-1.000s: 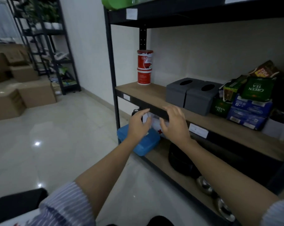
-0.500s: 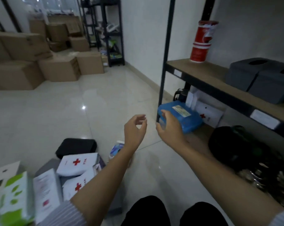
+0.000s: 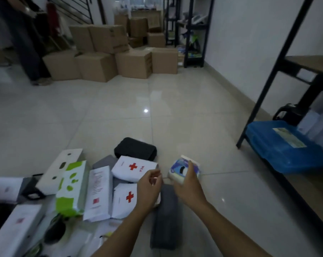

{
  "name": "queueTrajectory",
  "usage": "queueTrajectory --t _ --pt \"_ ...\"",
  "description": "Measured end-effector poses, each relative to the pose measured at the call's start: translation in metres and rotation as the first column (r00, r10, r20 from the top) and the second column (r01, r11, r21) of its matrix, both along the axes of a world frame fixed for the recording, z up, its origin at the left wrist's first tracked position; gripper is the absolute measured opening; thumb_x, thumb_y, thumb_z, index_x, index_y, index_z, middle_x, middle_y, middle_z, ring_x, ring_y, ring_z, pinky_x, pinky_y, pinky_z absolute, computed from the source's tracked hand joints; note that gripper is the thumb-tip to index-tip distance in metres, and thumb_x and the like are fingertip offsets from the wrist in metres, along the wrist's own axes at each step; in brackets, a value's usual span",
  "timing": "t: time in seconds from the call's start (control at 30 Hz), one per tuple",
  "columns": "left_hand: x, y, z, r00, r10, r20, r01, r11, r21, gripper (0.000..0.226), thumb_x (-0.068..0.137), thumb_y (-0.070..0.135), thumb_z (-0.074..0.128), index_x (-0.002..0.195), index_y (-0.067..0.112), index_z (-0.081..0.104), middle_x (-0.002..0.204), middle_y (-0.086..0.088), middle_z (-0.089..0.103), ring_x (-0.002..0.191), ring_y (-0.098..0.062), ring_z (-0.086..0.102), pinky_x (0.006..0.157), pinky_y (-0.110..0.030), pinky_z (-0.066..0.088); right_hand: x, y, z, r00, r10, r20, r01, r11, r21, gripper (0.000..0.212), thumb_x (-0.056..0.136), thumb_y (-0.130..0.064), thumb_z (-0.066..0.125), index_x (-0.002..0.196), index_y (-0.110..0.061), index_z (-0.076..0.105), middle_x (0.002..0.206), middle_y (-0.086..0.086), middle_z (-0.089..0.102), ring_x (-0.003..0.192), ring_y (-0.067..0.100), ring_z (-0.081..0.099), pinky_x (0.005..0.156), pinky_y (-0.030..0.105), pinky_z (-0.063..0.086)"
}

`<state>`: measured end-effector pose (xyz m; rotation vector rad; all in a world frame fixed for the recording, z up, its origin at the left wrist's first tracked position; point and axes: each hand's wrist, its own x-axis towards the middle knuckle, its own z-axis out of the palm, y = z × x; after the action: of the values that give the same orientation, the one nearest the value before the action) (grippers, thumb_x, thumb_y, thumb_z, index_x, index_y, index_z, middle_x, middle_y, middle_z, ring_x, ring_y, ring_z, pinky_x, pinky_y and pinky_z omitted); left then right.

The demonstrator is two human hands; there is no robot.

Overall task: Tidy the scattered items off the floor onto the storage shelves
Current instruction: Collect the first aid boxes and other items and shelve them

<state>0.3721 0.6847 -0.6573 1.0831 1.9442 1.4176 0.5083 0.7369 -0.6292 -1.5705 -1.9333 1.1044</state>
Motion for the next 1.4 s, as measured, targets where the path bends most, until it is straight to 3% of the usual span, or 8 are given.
queueTrajectory --t 0.27,0.43,0.63,0.87,1.03,1.2,1.3,1.4 --pt "-0.052 -0.078 -0.070 1.000 0.023 -0.018 -0.025 0.993 -0.114 0.015 0.091 0.020 0.066 0.105 0.023 0.067 0.107 0.007 0.069 0.088 -0.006 0.068 0.077 -0.017 0.054 -0.063 -0.061 -0.098 0.940 -0.070 0.334 0.172 0.943 -0.286 0.105 0.087 -0.049 0.065 0.154 -0.019 -0.010 0.161 0.011 0.009 0.145 0.033 0.019 0.114 0.052 0.027" --pt "-0.063 -0.108 -0.094 0.992 0.108 0.061 -0.100 0.986 -0.133 0.015 0.090 0.021 0.067 0.105 0.022 0.068 0.102 0.005 0.071 0.090 -0.008 0.068 0.076 -0.016 0.054 -0.070 -0.100 -0.135 0.869 -0.168 0.465 0.312 0.916 -0.253 0.110 0.079 -0.055 0.068 0.153 -0.019 -0.004 0.160 0.013 0.002 0.142 0.034 0.020 0.109 0.049 0.032" --pt "-0.046 -0.117 -0.114 0.975 0.122 0.187 -0.086 0.978 -0.192 0.013 0.091 0.018 0.066 0.104 0.023 0.066 0.096 0.006 0.070 0.089 -0.011 0.069 0.080 -0.021 0.056 -0.054 -0.102 -0.146 0.857 -0.201 0.474 0.295 0.946 -0.133 0.122 0.070 -0.059 0.075 0.153 -0.021 -0.006 0.145 0.017 0.023 0.125 0.036 0.037 0.098 0.048 0.037" --pt "-0.024 -0.103 -0.104 0.923 0.083 0.376 0.006 0.973 -0.229 0.023 0.094 0.022 0.062 0.117 0.018 0.061 0.106 0.002 0.067 0.097 -0.011 0.066 0.089 -0.027 0.055 -0.041 -0.078 -0.119 0.776 -0.600 0.195 0.630 0.759 -0.168 0.111 0.067 -0.047 0.083 0.151 -0.019 0.017 0.144 0.026 0.031 0.125 0.042 0.037 0.106 0.050 0.025" --pt "-0.024 -0.094 -0.090 0.865 0.086 0.494 0.023 0.977 -0.210 0.030 0.096 0.024 0.060 0.124 0.017 0.059 0.117 -0.002 0.064 0.102 -0.013 0.064 0.091 -0.029 0.053 -0.033 -0.056 -0.091 0.718 -0.695 0.030 0.695 0.715 -0.076 0.102 0.064 -0.040 0.083 0.147 -0.020 0.026 0.144 0.022 0.032 0.123 0.042 0.038 0.105 0.051 0.027" --pt "-0.034 -0.088 -0.080 0.830 0.107 0.548 -0.021 0.987 -0.161 0.036 0.097 0.034 0.056 0.130 0.018 0.054 0.121 -0.005 0.064 0.105 -0.015 0.064 0.093 -0.033 0.054 -0.055 -0.056 -0.061 0.771 -0.607 -0.191 0.603 0.793 -0.089 0.096 0.069 -0.036 0.081 0.147 -0.024 0.027 0.145 0.016 0.034 0.125 0.039 0.041 0.106 0.051 0.033" --pt "-0.045 -0.096 -0.070 0.737 0.126 0.664 -0.083 0.992 -0.096 0.037 0.097 0.045 0.051 0.127 0.023 0.053 0.122 0.000 0.064 0.108 -0.014 0.062 0.096 -0.037 0.052 -0.081 -0.067 -0.058 0.816 -0.463 -0.348 0.439 0.886 -0.148 0.099 0.062 -0.043 0.079 0.144 -0.033 0.025 0.142 0.009 0.039 0.123 0.031 0.047 0.103 0.053 0.041" --pt "-0.061 -0.109 -0.060 0.656 0.160 0.737 -0.159 0.985 -0.073 0.039 0.095 0.052 0.051 0.123 0.027 0.058 0.122 0.002 0.064 0.113 -0.018 0.060 0.097 -0.045 0.052 -0.102 -0.081 -0.057 0.801 -0.370 -0.471 0.254 0.922 -0.292 0.092 0.068 -0.035 0.079 0.144 -0.030 0.028 0.135 0.004 0.047 0.113 0.023 0.054 0.085 0.037 0.052"
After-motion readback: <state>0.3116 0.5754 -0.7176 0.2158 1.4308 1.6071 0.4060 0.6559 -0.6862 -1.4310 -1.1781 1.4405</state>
